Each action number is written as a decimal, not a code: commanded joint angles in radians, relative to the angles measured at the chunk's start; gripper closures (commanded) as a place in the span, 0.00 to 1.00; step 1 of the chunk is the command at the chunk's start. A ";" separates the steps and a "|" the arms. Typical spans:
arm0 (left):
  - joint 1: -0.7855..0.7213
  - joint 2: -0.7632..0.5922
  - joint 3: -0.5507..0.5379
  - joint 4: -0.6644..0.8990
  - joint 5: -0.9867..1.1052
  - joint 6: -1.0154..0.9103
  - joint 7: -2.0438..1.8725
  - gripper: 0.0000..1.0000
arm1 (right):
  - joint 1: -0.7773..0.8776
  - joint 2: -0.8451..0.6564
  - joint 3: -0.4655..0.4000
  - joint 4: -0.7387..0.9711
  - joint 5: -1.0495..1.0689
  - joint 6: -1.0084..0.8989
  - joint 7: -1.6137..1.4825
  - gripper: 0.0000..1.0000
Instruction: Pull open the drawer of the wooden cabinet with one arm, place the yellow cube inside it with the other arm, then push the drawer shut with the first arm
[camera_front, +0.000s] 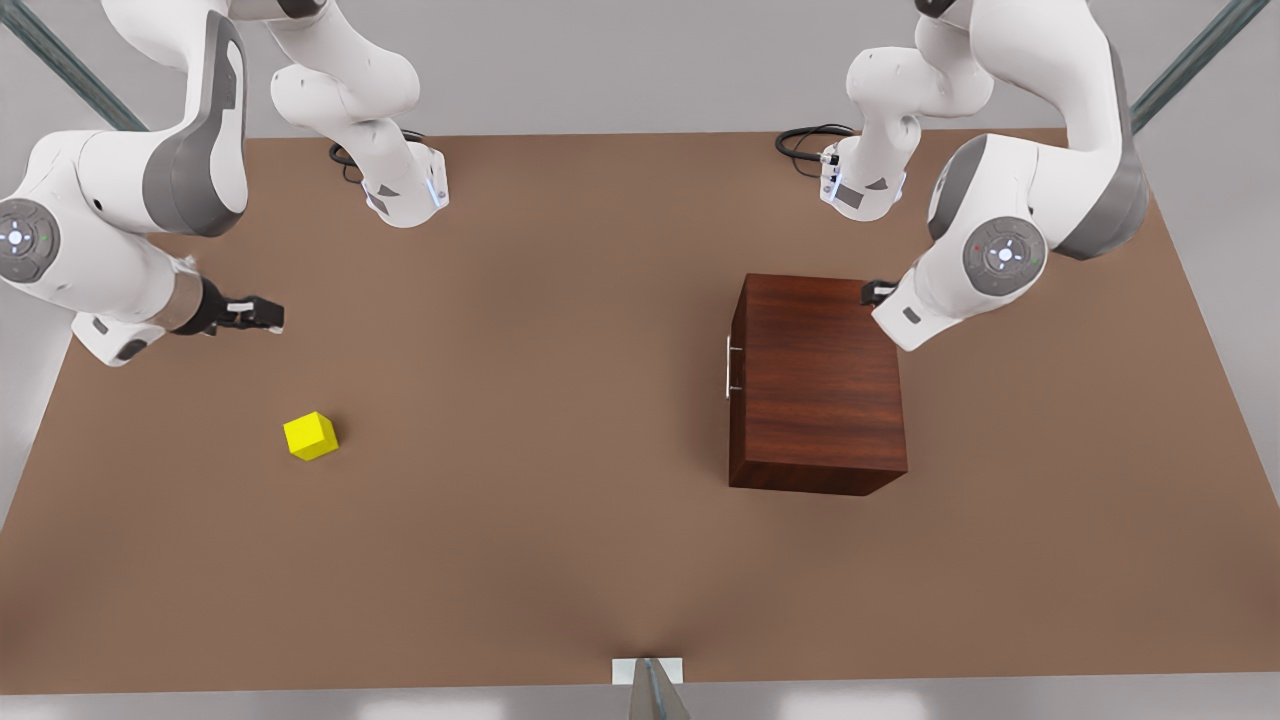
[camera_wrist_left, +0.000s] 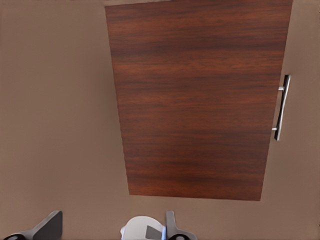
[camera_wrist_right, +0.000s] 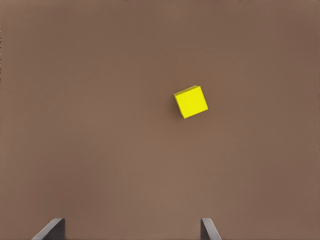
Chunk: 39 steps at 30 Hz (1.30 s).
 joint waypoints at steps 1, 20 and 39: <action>0.002 0.001 -0.001 -0.001 0.000 0.079 -0.121 0.00 | 0.001 0.000 0.000 -0.002 0.001 0.093 -0.041 0.00; -0.504 0.483 -0.095 0.189 0.325 0.418 -0.899 0.00 | -0.007 0.411 0.012 -0.025 0.029 0.498 -0.667 0.00; -0.441 0.492 -0.086 0.136 0.367 0.315 -0.959 0.05 | -0.128 0.404 0.011 -0.188 0.076 0.664 -0.948 0.00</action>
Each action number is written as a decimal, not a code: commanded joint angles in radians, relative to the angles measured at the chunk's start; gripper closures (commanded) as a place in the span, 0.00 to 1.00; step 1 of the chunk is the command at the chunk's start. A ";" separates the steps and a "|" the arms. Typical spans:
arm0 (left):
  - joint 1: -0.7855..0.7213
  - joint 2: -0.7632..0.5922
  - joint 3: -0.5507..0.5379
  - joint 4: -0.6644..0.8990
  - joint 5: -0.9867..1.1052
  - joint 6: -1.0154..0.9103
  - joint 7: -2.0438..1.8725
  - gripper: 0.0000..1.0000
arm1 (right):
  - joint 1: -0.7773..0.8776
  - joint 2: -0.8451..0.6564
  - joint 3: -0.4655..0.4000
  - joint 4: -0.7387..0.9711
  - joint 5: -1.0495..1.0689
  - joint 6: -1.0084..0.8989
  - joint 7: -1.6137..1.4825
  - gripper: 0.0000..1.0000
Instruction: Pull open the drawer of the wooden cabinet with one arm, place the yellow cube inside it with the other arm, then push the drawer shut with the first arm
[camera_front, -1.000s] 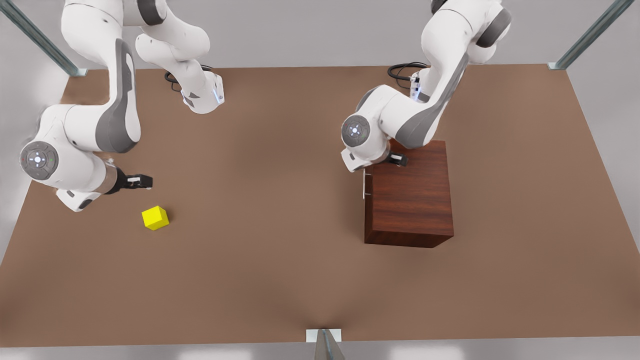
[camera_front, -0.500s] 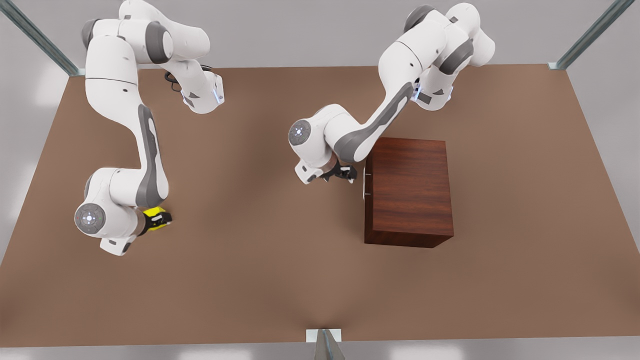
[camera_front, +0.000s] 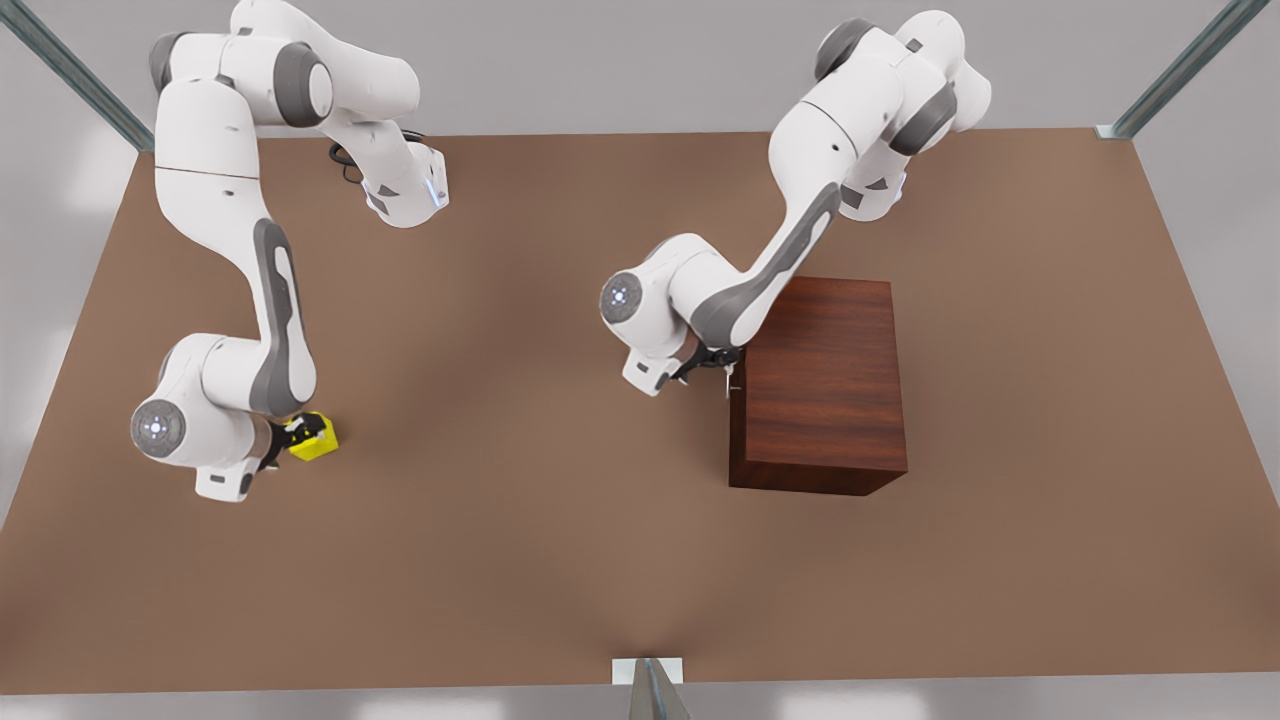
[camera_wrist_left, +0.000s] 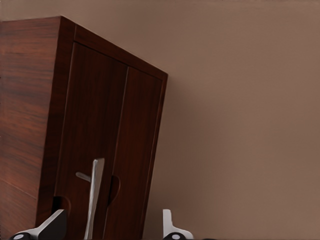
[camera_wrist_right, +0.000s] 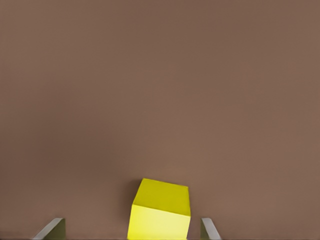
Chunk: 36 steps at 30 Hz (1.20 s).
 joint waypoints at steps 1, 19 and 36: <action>0.002 -0.002 0.000 0.000 0.003 -0.014 -0.146 0.05 | -0.013 -0.004 -0.002 -0.016 0.003 0.067 -0.255 0.00; 0.027 0.024 -0.003 0.000 -0.046 0.005 -0.116 0.05 | -0.046 -0.002 0.000 -0.223 0.012 0.322 -0.261 0.00; 0.044 0.043 -0.012 0.017 -0.105 0.016 0.045 0.05 | -0.042 -0.044 -0.003 -0.299 0.071 0.312 -0.114 0.00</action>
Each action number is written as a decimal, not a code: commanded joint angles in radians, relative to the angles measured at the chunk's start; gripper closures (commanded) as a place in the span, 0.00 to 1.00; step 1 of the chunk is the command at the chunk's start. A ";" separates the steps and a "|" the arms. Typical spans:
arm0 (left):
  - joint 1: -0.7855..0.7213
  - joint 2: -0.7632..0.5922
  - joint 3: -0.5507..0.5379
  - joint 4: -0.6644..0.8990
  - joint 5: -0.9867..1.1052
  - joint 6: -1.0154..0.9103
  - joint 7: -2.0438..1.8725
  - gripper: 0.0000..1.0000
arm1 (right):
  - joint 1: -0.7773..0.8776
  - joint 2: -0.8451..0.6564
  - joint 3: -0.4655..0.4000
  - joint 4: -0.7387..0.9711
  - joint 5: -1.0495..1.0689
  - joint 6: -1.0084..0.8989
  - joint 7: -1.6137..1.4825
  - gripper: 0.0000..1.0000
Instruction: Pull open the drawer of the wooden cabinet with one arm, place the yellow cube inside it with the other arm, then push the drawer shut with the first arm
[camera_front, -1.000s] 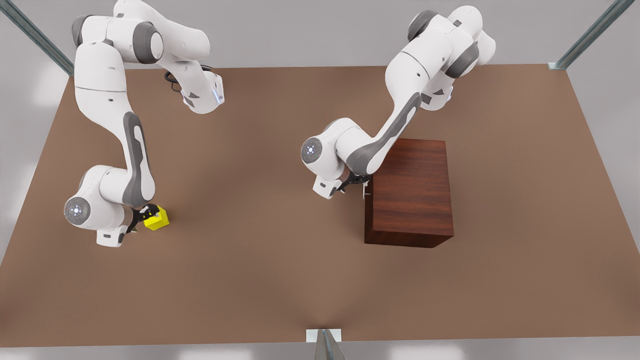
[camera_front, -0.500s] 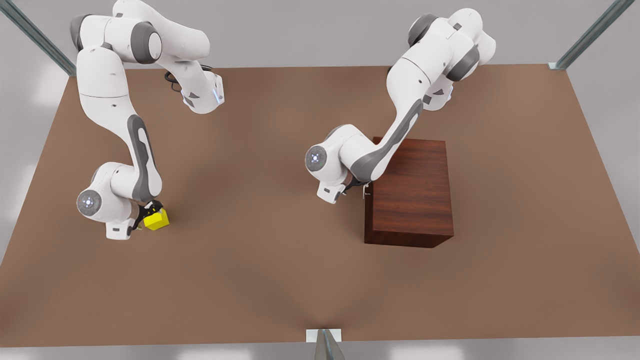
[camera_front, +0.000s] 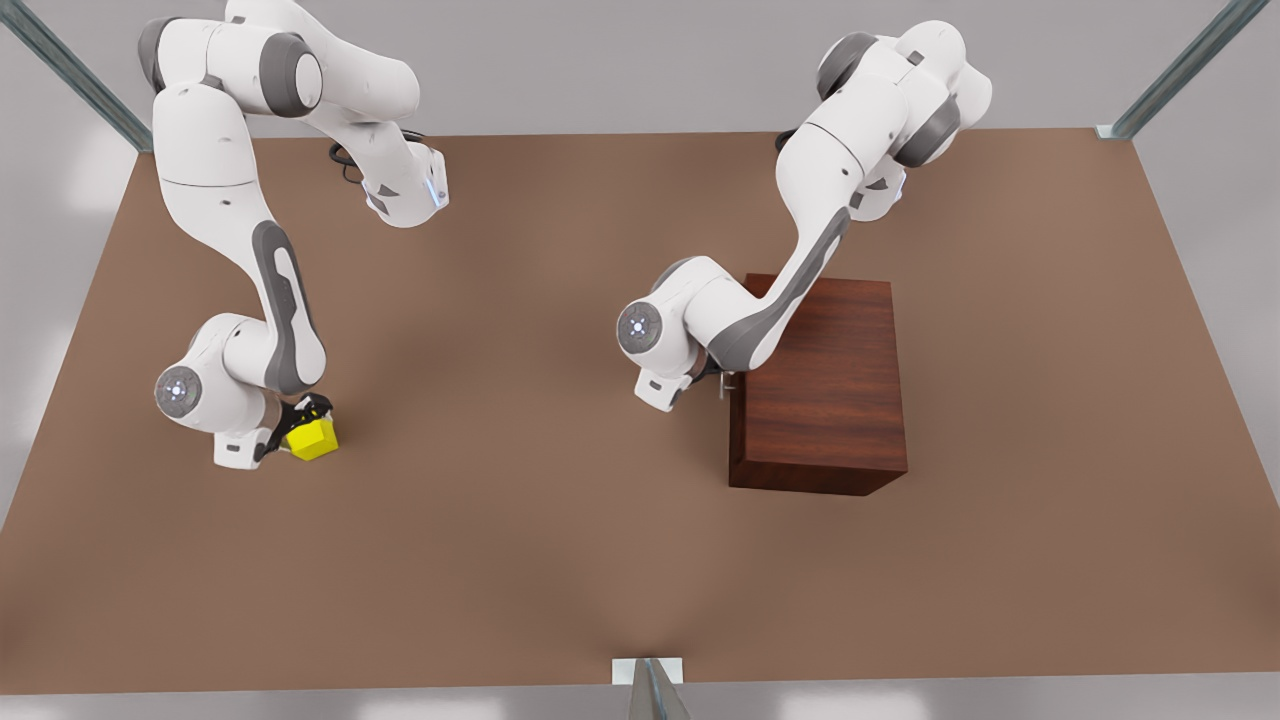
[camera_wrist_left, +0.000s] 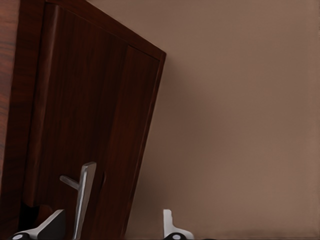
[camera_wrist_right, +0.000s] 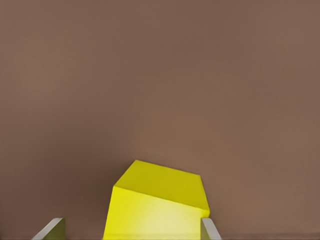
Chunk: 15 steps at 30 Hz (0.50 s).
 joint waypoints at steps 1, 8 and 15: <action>-0.001 0.002 0.000 0.013 -0.003 0.002 0.072 0.05 | -0.001 -0.001 0.000 -0.001 -0.002 0.006 0.040 0.00; -0.011 0.027 -0.002 0.051 -0.005 -0.004 0.071 0.05 | -0.006 0.009 -0.008 0.000 -0.003 0.013 0.032 0.00; -0.030 0.031 -0.011 0.062 -0.017 -0.005 0.069 0.04 | -0.004 0.004 -0.008 0.003 -0.003 0.012 0.032 0.00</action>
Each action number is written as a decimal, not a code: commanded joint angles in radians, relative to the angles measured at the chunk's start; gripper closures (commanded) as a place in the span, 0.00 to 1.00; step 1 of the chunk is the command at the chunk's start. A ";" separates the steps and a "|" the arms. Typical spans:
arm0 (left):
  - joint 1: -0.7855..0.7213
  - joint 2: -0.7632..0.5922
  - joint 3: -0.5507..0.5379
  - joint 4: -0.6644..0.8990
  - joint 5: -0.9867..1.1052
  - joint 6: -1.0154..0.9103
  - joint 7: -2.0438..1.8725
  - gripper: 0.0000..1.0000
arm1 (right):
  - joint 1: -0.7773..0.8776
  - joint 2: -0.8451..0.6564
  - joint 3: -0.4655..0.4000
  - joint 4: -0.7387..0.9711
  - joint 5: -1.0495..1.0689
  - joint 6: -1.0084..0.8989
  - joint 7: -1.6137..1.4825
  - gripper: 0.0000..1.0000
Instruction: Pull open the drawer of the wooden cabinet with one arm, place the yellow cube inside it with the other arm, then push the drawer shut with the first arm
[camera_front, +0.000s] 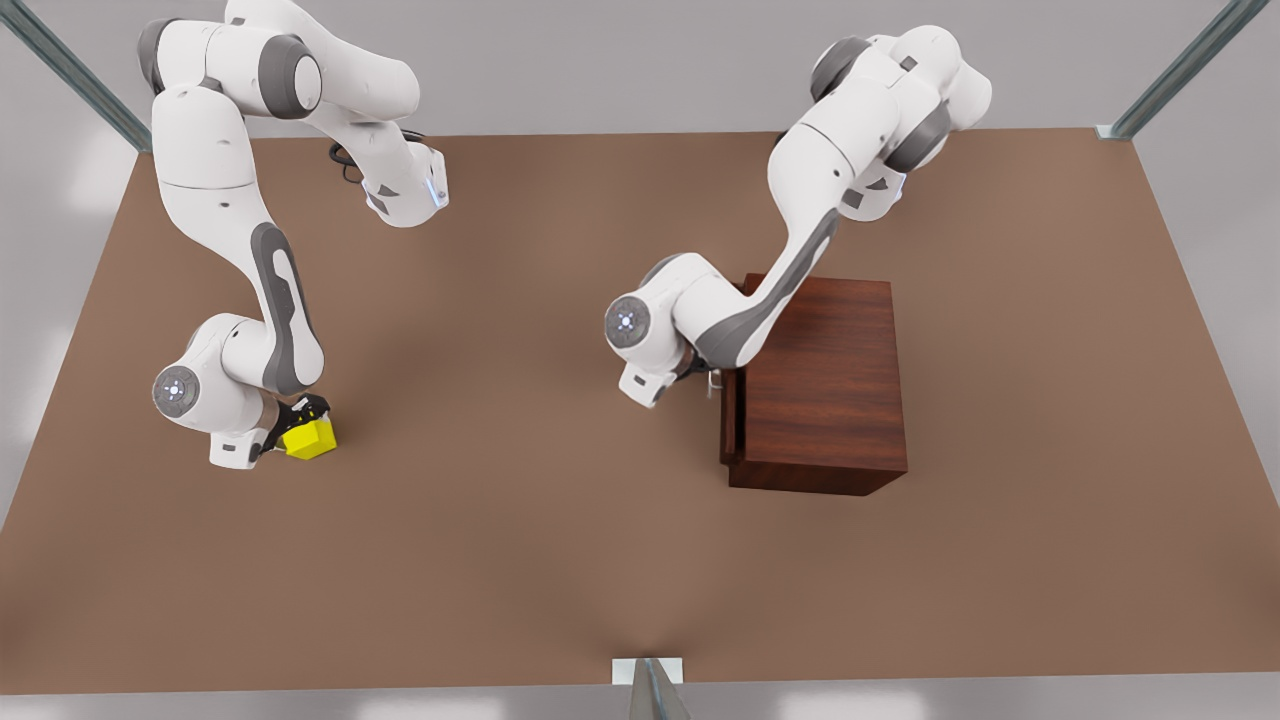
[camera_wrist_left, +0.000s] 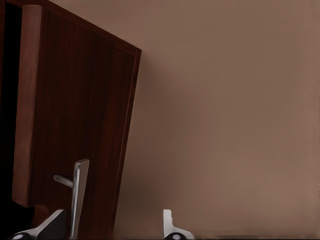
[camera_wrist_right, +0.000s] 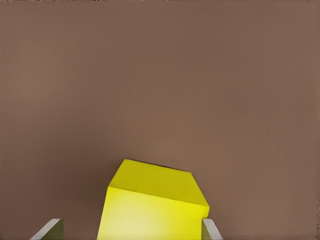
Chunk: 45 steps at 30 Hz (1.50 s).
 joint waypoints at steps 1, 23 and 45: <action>-0.006 0.005 -0.001 0.012 -0.003 -0.004 0.029 0.04 | 0.000 -0.001 -0.001 0.001 0.001 0.000 0.012 0.00; -0.072 0.059 0.002 0.107 -0.019 -0.013 -0.017 0.02 | 0.009 0.023 -0.001 -0.004 0.001 0.059 0.013 0.00; -0.130 0.105 0.007 0.207 -0.040 -0.013 -0.061 0.01 | 0.019 0.058 0.003 -0.057 0.001 0.183 0.026 0.79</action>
